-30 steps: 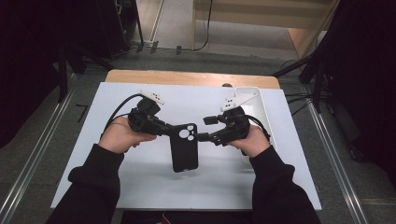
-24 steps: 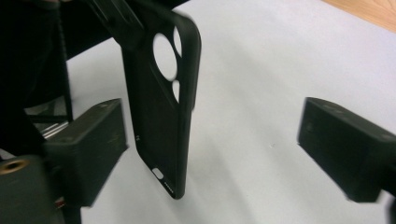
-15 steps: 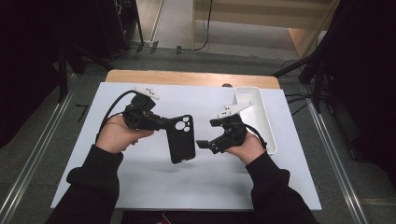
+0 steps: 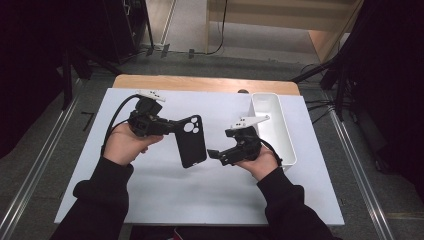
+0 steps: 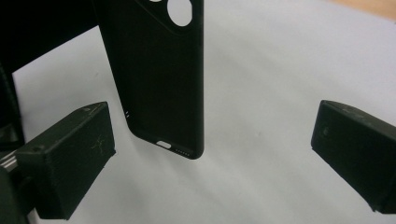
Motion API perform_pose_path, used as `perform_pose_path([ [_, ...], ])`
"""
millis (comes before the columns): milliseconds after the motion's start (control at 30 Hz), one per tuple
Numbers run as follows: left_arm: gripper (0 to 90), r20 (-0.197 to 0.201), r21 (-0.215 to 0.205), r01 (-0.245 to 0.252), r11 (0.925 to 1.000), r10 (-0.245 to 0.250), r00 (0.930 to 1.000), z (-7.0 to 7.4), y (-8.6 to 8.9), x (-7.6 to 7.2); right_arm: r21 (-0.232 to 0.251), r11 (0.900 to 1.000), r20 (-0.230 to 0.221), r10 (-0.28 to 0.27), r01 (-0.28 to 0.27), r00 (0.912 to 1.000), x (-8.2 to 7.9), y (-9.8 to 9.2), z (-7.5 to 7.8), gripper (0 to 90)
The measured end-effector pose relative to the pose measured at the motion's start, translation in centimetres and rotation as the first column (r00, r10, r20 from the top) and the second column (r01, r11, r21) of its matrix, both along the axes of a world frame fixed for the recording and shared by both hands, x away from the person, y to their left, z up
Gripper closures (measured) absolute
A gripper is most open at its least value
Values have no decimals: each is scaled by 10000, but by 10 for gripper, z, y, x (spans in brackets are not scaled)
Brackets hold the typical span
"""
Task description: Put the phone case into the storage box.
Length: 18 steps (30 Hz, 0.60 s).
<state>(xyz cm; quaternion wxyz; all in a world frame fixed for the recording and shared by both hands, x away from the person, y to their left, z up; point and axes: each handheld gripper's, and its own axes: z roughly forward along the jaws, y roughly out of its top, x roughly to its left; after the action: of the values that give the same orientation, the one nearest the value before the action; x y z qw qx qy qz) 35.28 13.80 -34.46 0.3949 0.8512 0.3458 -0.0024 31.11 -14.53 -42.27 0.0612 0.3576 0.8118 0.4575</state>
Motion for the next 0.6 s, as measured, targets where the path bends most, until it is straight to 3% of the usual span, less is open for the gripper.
perform_pose_path([
  [333,791,-111,7,-1116,9937,1116,9937,-3,0,4,134,9984,333,-544,540,9980,-2,8,-2,0],
  [467,791,181,229,-1359,9905,1355,9906,-7,-3,3,59,9977,366,-680,679,9970,-3,13,-3,0],
  [600,791,26,82,-1494,9887,1494,9888,-9,-5,4,122,9956,538,-933,928,9942,-4,19,-5,0],
])
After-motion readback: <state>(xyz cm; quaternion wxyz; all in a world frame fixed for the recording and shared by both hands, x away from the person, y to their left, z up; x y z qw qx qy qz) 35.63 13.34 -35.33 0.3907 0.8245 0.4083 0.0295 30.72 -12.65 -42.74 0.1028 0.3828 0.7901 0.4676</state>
